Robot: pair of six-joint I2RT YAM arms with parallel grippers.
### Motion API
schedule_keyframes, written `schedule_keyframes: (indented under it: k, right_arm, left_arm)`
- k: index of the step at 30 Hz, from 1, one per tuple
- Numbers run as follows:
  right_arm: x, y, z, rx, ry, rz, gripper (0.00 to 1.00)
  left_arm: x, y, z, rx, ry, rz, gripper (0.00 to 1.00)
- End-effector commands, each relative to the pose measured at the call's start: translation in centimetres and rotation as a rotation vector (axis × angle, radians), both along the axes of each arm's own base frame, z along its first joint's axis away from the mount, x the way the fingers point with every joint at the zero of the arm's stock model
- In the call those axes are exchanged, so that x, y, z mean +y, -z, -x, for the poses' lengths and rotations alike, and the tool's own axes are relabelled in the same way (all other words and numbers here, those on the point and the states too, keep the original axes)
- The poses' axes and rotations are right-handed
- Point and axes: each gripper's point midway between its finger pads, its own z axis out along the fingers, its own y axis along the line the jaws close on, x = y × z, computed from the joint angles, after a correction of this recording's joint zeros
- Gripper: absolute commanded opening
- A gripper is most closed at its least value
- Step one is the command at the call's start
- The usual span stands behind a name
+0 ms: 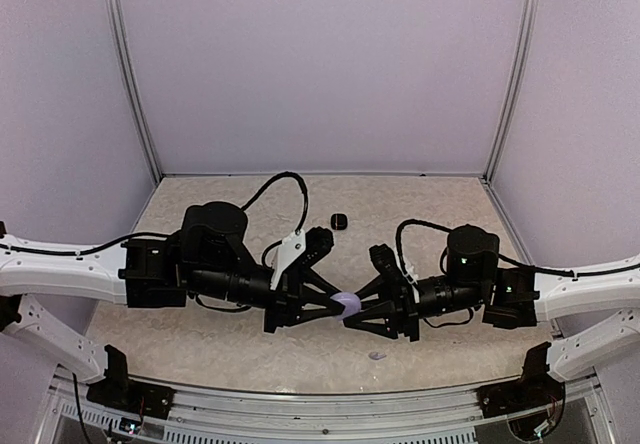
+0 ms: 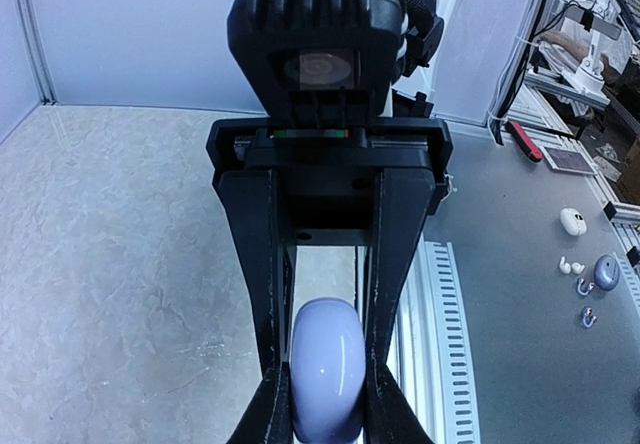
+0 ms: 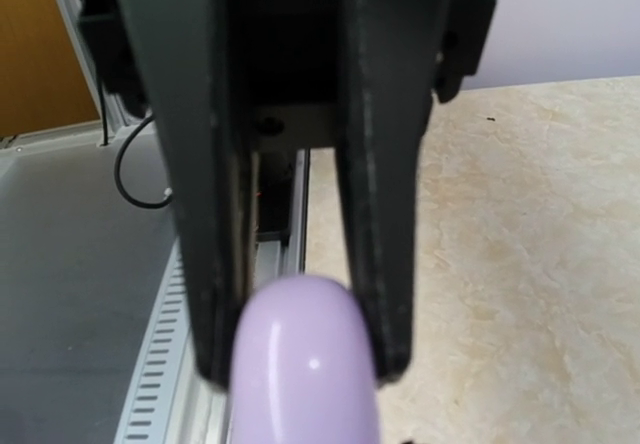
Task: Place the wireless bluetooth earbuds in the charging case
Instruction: Pass from the left arm to the right
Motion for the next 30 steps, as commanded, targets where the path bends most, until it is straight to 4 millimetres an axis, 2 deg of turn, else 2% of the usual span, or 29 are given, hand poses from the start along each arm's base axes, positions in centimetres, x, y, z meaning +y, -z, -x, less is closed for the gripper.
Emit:
schedule_keyframes:
  k: [1,11,19,24,30]
  right_arm:
    - [0.3,-1.6,-0.1,-0.012,-0.017,-0.045,0.35]
    - [0.5,-1.6,0.2,-0.001,-0.039,-0.049,0.33]
    - [0.6,-1.2,0.1,0.004,-0.037,-0.036,0.17]
    - [0.5,-1.2,0.0,0.002,-0.032,-0.035,0.10]
    - [0.4,-1.1,0.0,0.002,-0.023,-0.031,0.06]
  left_arm:
    - [-0.6,-1.8,0.2,-0.037,0.024,0.039,0.10]
    - [-0.8,-0.9,0.3,-0.045,0.020,0.010,0.10]
    - [-0.8,-1.0,0.1,-0.053,0.013,0.010,0.11]
    - [-0.4,-1.2,-0.9,-0.038,-0.033,0.028,0.23]
    - [0.6,-2.2,-2.2,-0.038,-0.083,0.070,0.29]
